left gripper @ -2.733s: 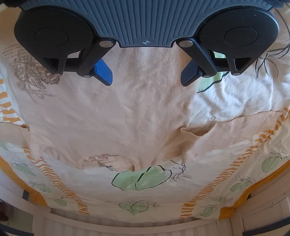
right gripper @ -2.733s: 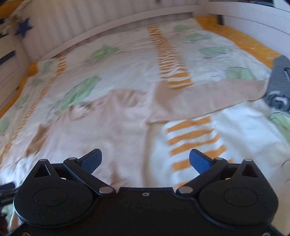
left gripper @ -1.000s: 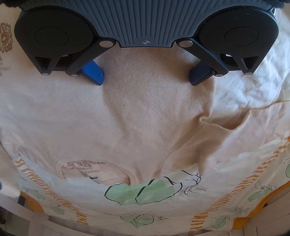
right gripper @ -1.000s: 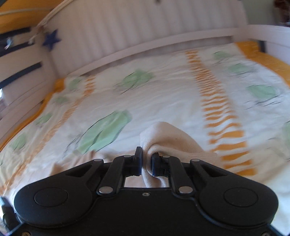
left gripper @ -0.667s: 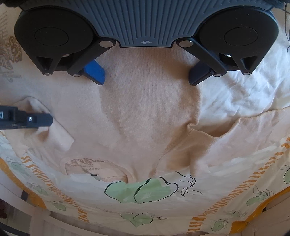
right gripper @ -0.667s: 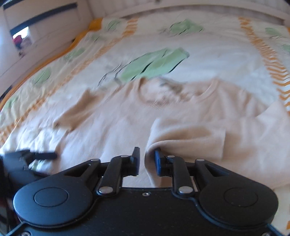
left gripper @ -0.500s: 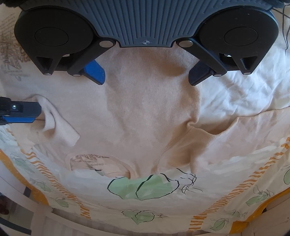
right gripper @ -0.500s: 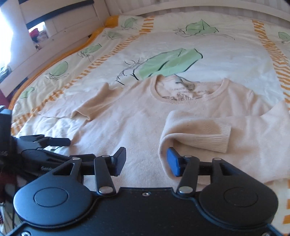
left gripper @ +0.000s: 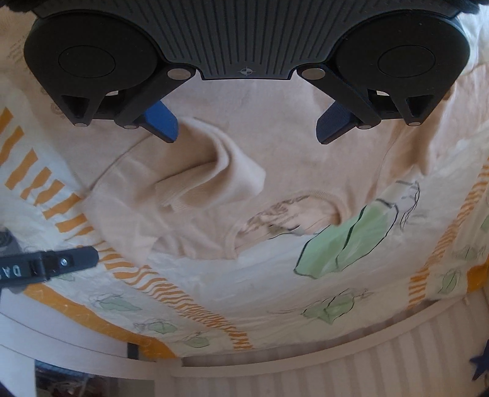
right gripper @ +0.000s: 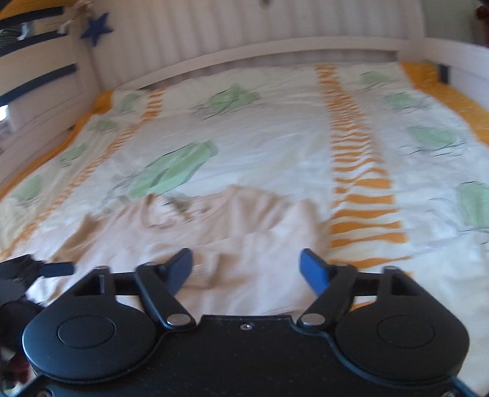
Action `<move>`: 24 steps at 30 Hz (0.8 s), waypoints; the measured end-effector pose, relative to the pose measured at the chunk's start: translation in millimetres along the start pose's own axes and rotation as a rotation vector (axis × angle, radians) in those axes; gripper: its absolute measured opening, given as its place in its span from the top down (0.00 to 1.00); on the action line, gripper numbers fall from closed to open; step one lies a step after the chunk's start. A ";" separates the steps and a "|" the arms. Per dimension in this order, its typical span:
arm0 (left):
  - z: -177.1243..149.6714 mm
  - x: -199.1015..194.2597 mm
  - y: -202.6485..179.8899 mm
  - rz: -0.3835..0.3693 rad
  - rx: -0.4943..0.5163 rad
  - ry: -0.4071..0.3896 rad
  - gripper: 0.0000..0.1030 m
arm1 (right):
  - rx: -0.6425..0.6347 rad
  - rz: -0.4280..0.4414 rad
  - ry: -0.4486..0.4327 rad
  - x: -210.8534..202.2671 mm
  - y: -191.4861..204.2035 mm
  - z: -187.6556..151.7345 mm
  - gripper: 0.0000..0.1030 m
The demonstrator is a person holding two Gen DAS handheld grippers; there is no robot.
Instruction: Fold small clothes
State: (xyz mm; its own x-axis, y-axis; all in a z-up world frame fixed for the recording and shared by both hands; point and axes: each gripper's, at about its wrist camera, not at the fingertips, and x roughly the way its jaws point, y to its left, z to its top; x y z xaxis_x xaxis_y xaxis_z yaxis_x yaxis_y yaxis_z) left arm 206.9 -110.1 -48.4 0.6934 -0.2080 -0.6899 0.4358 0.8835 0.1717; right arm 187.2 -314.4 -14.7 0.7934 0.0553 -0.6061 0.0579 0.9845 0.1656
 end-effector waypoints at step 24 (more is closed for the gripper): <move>34.3 7.1 43.9 0.169 -0.058 -0.151 0.96 | 0.275 -0.021 0.029 21.3 -58.8 -19.1 0.06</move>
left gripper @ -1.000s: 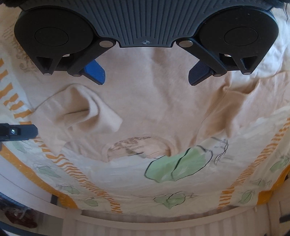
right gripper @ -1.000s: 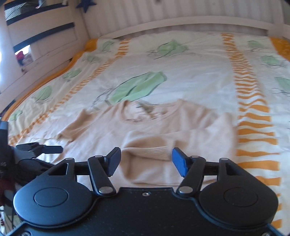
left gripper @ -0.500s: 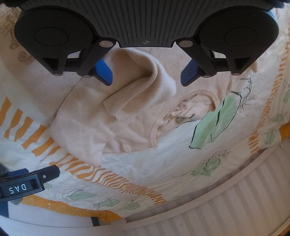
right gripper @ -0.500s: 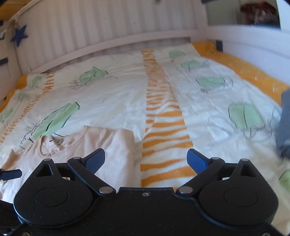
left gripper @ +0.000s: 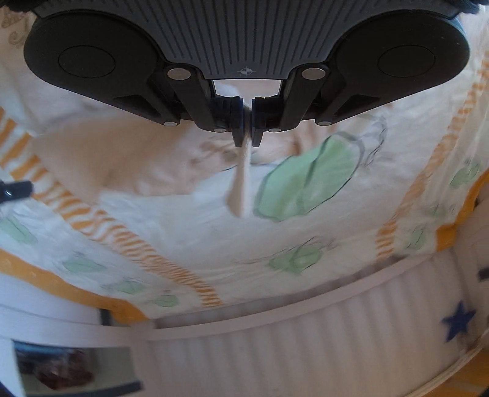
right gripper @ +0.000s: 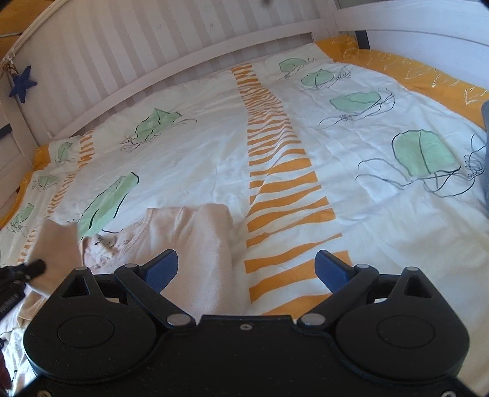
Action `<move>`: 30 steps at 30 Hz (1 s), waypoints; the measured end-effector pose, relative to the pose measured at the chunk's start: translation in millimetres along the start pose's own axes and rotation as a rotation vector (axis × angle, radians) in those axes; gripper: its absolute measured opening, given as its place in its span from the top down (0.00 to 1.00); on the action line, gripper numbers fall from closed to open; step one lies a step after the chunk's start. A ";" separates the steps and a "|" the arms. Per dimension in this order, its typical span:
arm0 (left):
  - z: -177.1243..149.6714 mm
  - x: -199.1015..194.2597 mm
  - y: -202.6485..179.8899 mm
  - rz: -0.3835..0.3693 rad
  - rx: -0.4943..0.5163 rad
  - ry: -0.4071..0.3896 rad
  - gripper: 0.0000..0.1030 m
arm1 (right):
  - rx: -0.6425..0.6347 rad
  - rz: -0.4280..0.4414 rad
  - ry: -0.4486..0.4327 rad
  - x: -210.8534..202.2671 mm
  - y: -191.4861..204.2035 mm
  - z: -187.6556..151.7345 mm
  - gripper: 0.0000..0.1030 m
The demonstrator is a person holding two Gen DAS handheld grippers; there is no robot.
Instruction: Fold small clothes
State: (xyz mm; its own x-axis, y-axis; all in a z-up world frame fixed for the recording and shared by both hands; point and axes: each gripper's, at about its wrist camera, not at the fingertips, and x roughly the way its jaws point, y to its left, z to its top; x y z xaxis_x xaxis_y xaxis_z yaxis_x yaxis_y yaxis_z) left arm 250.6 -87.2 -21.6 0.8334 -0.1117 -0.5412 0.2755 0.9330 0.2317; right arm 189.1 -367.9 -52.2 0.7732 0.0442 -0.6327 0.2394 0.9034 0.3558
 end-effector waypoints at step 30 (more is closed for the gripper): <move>-74.9 67.0 112.5 -0.133 -0.557 0.264 0.49 | -0.062 0.024 0.067 16.6 15.2 -9.9 0.06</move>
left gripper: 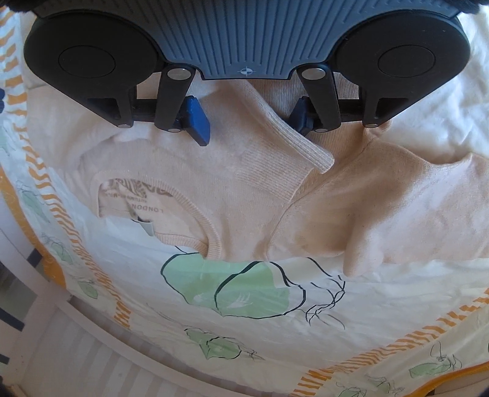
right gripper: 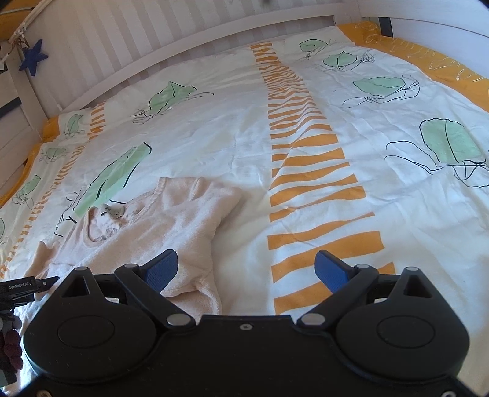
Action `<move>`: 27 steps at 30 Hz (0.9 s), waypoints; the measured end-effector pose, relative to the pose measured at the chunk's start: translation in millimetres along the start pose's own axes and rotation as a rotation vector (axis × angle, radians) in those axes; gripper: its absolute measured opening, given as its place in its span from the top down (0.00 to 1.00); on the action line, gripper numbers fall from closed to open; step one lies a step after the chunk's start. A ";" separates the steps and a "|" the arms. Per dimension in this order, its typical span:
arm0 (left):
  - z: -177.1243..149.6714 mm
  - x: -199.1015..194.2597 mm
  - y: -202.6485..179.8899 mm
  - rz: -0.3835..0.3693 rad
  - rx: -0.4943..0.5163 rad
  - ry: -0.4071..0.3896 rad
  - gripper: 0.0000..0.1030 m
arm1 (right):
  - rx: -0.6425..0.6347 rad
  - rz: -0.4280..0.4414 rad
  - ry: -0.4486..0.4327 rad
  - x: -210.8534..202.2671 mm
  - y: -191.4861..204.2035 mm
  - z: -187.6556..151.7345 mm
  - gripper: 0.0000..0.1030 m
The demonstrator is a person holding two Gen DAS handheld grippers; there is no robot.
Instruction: Fold small clothes
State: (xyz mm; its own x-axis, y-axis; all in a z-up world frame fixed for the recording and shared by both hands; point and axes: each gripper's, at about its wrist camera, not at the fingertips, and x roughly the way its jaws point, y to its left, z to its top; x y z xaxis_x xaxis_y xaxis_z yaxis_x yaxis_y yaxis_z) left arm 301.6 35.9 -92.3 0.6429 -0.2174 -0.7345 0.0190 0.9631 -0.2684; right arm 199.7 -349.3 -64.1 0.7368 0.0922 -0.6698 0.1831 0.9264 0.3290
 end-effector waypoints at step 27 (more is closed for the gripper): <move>13.1 -33.5 1.9 0.046 0.254 -0.159 0.38 | -0.079 -0.008 0.032 7.4 13.9 -7.3 0.06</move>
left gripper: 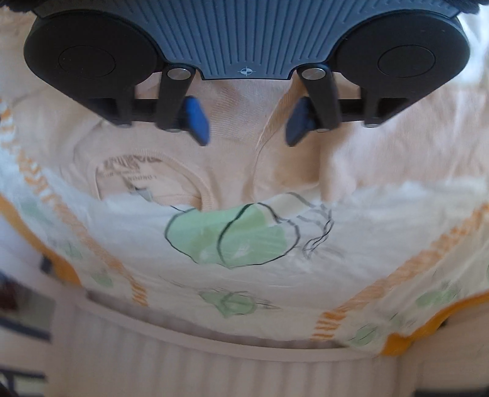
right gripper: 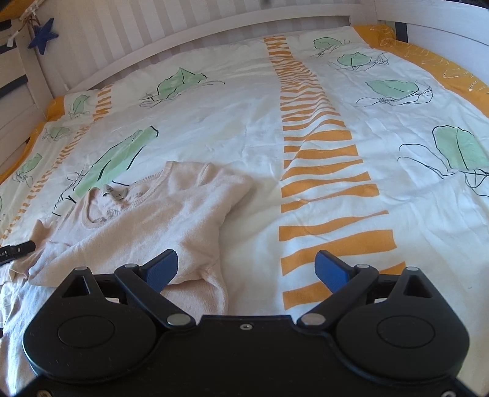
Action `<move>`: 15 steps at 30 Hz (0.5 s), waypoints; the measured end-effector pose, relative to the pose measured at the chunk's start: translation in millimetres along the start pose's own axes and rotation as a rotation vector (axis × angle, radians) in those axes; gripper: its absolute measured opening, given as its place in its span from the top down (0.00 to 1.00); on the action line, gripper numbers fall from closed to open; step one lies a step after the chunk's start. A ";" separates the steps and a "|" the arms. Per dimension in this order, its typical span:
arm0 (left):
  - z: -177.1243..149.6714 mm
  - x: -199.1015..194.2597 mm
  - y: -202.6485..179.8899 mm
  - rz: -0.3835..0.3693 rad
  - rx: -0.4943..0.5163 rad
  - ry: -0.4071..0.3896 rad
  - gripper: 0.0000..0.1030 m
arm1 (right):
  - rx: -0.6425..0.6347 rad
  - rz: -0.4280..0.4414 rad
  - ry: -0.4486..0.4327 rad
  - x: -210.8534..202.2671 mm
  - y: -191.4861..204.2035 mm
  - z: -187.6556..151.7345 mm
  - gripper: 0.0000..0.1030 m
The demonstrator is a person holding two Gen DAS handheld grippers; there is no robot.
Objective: Fold small clothes
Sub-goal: 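Grasp the ribbed hem of the sweater with the left gripper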
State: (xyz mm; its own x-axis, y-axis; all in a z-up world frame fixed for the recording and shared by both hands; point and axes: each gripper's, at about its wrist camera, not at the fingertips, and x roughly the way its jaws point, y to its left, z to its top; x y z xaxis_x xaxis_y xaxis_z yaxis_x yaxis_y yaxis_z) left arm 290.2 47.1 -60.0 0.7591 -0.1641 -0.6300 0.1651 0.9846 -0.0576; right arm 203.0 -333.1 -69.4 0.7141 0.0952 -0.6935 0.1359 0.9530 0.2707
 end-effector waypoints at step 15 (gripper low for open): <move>6.2 57.3 -29.3 -0.119 0.363 0.224 0.57 | -0.056 -0.010 -0.006 1.5 8.4 -1.2 0.06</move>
State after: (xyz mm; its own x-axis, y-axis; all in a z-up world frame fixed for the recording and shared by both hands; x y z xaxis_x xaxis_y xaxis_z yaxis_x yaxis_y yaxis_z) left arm 332.7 8.4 -89.6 0.5728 -0.2184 -0.7900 0.4835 0.8683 0.1105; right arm 204.4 -324.5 -69.0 0.7168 0.0845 -0.6921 0.1040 0.9686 0.2260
